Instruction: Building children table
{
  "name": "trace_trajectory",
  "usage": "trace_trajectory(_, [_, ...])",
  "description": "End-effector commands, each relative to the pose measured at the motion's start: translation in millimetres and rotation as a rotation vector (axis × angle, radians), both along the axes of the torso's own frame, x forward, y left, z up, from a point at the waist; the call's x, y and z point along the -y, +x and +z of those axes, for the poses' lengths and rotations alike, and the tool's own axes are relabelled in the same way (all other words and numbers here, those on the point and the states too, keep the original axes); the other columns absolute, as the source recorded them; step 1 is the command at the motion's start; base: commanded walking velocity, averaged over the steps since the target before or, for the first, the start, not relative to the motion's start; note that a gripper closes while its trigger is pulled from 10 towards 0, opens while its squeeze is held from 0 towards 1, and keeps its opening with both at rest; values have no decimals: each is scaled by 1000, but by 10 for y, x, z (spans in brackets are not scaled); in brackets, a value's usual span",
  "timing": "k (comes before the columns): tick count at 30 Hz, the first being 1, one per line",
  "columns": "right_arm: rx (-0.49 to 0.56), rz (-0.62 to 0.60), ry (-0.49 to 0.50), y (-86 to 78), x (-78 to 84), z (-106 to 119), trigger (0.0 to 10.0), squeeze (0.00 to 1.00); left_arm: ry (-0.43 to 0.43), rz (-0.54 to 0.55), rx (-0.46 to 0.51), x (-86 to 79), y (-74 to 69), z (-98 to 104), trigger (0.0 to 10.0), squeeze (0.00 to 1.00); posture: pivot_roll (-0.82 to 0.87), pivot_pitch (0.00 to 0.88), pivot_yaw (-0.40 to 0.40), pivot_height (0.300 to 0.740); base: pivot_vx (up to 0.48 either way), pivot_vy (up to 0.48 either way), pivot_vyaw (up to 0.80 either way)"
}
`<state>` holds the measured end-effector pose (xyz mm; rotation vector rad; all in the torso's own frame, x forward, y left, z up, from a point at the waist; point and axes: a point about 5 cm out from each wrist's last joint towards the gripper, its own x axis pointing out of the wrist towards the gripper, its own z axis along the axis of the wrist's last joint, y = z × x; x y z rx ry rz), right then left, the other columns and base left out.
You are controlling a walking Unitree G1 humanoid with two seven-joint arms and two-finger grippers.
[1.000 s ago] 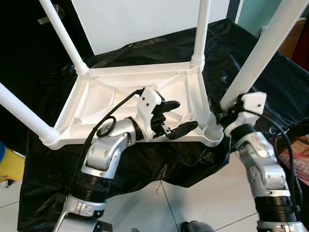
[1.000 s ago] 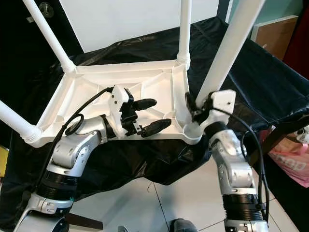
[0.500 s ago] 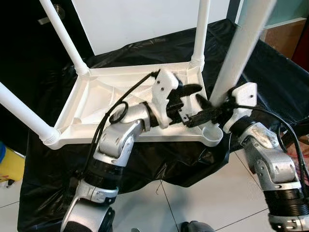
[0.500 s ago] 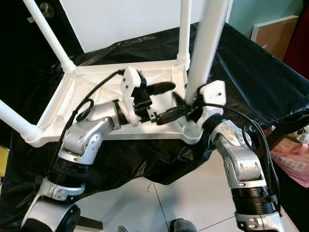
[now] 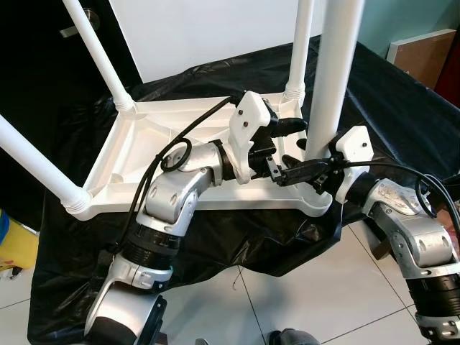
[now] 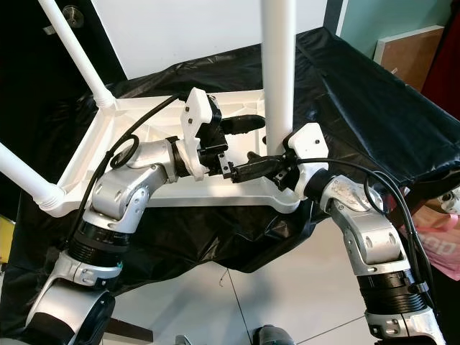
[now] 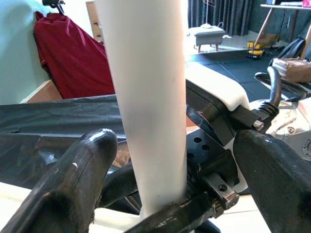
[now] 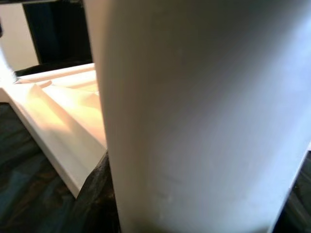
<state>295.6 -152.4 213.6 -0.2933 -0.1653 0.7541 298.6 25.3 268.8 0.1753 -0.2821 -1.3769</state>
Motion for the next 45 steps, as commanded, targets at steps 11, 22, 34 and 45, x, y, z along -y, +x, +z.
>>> trace_trajectory(11, [-43, 60, -31, -49, -61, -77, 10000, 0, 14, -26, 71, -14, -23, 77, 10000, 0, -239, 64, 67, 740, 0, 0, 0])
trace_trajectory(22, [-66, 93, -51, -85, -44, -109, 10000, 0, 52, -9, 69, -137, 29, 3, 10000, 0, -229, 56, 64, 740, 0, 0, 0])
trace_trajectory(34, [-83, 139, -67, -147, -75, -146, 10000, 0, 36, 35, 85, -265, 146, 115, 10000, 0, -232, 43, 76, 740, 0, 0, 0])
trace_trajectory(45, [-96, 163, -79, -170, -106, -180, 10000, 0, -130, -77, 17, -199, 41, 359, 10000, 0, -230, 43, 84, 740, 0, 0, 0])
